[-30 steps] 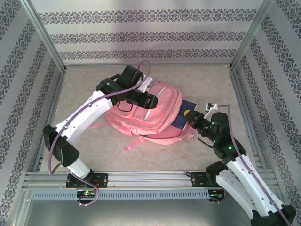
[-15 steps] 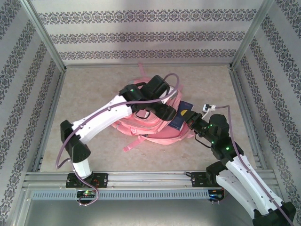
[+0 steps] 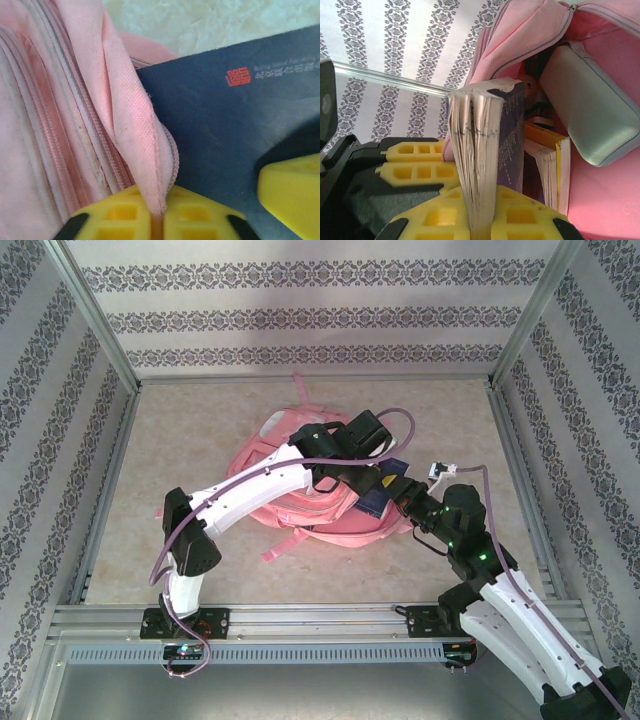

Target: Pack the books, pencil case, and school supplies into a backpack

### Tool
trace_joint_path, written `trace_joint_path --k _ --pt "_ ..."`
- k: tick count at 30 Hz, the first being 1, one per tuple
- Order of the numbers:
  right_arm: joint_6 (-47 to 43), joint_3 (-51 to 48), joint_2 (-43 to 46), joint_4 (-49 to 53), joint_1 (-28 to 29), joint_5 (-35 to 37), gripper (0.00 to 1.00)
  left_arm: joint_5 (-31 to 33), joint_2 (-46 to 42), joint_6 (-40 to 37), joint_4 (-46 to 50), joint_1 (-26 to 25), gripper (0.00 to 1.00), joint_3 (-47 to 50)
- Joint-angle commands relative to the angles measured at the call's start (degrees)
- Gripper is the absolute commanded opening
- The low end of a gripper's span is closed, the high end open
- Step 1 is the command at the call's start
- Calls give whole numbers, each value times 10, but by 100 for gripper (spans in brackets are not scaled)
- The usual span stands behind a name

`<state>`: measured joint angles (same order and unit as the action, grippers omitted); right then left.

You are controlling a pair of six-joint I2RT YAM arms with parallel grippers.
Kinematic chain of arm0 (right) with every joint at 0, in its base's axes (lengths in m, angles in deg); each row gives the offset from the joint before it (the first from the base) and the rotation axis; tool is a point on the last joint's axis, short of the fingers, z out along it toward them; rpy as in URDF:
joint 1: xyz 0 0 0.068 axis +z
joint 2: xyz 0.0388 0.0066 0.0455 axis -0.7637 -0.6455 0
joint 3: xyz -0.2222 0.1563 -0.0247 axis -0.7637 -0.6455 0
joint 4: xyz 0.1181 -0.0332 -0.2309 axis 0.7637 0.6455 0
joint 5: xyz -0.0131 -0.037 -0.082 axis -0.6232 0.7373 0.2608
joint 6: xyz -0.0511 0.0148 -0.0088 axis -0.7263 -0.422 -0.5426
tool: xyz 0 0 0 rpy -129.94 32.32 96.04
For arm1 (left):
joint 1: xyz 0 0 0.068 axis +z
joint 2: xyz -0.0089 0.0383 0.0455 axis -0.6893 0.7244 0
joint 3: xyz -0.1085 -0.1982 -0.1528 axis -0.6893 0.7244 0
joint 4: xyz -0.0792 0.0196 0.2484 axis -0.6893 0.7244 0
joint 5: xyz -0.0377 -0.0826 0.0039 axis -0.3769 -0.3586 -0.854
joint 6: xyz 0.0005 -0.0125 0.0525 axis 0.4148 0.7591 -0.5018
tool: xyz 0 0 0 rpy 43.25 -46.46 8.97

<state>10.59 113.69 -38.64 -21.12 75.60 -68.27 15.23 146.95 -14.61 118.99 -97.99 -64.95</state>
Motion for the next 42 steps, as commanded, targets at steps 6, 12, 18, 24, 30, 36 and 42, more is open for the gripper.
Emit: trace_joint_path --k 6,12,18,24,30,36,42 --pt "-90 12 30 34 11 29 0 28 -114 -4 -3 5 0 26" --pt "-109 -12 26 37 11 40 0 23 -183 4 14 23 0 34" --pt "-87 -18 34 20 12 32 0 9 -217 13 10 38 0 63" --pt "-41 -12 38 -11 23 22 0 -11 -222 23 -11 47 0 89" --pt "-9 -12 20 -35 74 53 0 -31 -221 31 -32 56 0 92" --pt "-26 -18 -28 -71 141 110 0 -50 -217 42 -43 59 0 77" --pt "-73 -17 -112 -142 203 174 0 -81 -219 62 -57 61 0 70"
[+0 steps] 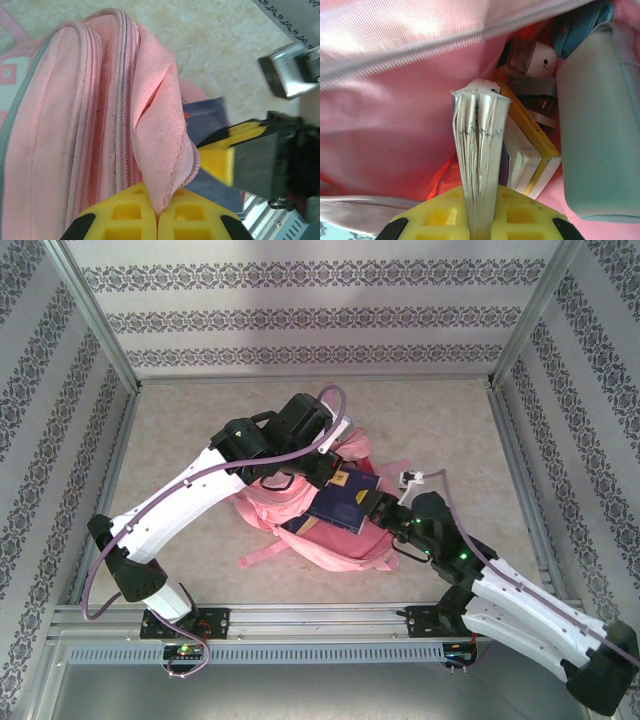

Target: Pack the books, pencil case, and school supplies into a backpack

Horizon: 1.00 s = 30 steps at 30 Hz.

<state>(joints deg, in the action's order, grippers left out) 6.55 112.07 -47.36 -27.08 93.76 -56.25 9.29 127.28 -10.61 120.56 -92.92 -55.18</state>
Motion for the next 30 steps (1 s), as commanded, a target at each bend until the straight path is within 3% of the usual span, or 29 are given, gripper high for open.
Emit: trace_joint_path --k 1,9,13,15,17,19,21,26,30 --pt "-40 2 -44 -96 31 66 0 -27 -22 26 -76 11 0 -28" --pt "-76 46 -233 -257 84 134 0 -60 -10 52 -106 14 0 -24" --pt "-64 79 -354 -363 90 109 0 -70 -5 61 -121 24 0 -14" --pt "-60 106 -409 -382 91 87 10 -78 -4 67 -130 31 0 -5" --pt "-58 120 -445 -403 91 74 29 -87 -6 74 -139 41 0 5" --pt "-56 111 -447 -405 91 79 47 -93 -6 80 -145 50 0 12" --pt "-79 99 -422 -387 91 88 57 -100 -7 84 -152 58 0 22" --pt "-171 86 -305 -219 91 98 71 -108 -10 88 -169 68 0 48" --pt "-186 35 -199 -111 90 131 78 -123 -13 98 -187 70 0 73"
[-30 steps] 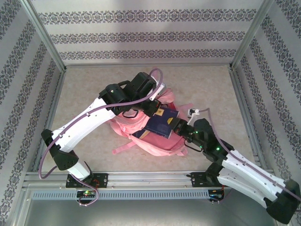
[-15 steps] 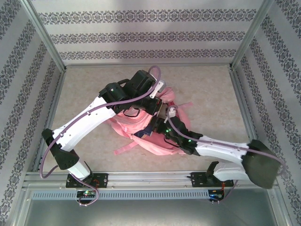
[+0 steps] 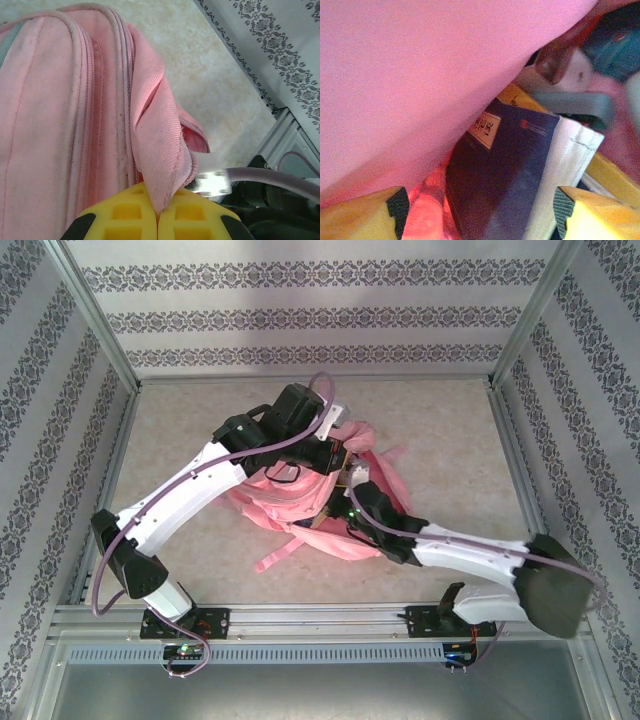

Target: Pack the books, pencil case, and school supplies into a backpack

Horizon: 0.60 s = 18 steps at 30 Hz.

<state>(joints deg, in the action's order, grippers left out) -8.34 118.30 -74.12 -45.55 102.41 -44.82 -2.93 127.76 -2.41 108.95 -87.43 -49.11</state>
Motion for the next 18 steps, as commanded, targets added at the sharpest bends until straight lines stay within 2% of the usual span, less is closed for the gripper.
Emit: trace_joint_path --k 1,3,6,8,10,12,14,16,18 --pt "-38 -53 103 87 4 29 78 -4 -19 20 -76 15 0 21" --pt "-28 -92 173 126 3 68 76 -14 -24 31 -93 15 0 43" --pt "-15 -147 285 180 -14 126 67 -34 -37 54 -124 15 0 83" --pt "-3 -160 343 232 -56 132 53 -56 -52 77 -157 14 0 119" --pt "1 -161 362 256 -125 83 40 -73 -65 98 -188 12 0 149" --pt "10 -156 340 248 -214 -7 30 -80 -75 112 -207 7 0 171" --pt "23 -136 276 223 -307 -104 21 -79 -81 117 -217 0 0 185" --pt "34 -92 190 202 -365 -184 14 -77 -81 116 -215 -7 0 191" --pt "28 -32 92 189 -385 -240 9 -75 -81 116 -215 -15 0 197"
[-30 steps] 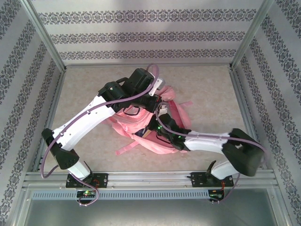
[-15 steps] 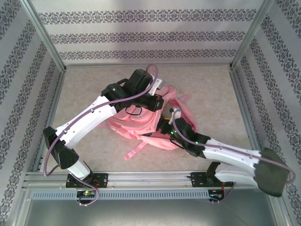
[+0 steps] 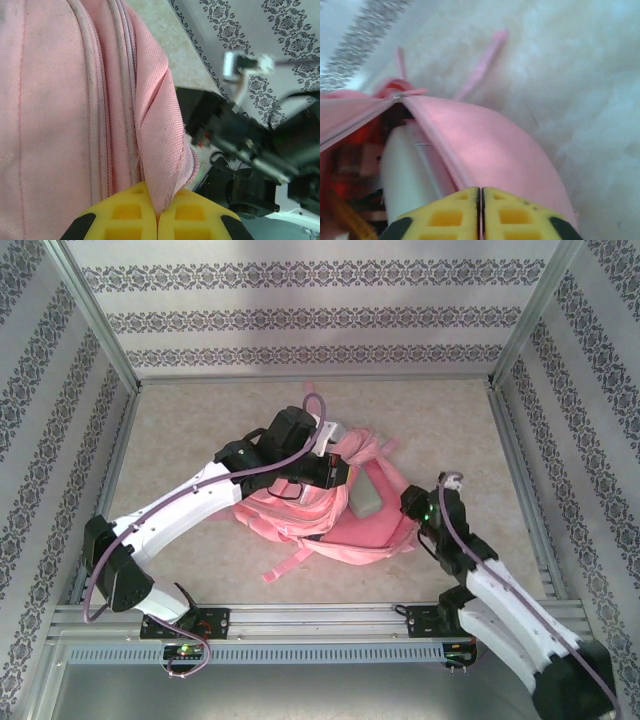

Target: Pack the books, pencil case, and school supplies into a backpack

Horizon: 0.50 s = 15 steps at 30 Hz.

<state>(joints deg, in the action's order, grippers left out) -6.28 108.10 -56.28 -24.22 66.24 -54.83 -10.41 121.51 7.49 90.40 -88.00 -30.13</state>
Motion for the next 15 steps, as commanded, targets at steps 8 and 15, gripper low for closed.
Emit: trace_joint_path --k 8,15 --pt "1 317 -378 -39 3 -268 7 29 -20 13 -22 -30 0 43" --pt "-31 444 -478 34 24 -261 27 86 -7 10 -22 -33 10 56"
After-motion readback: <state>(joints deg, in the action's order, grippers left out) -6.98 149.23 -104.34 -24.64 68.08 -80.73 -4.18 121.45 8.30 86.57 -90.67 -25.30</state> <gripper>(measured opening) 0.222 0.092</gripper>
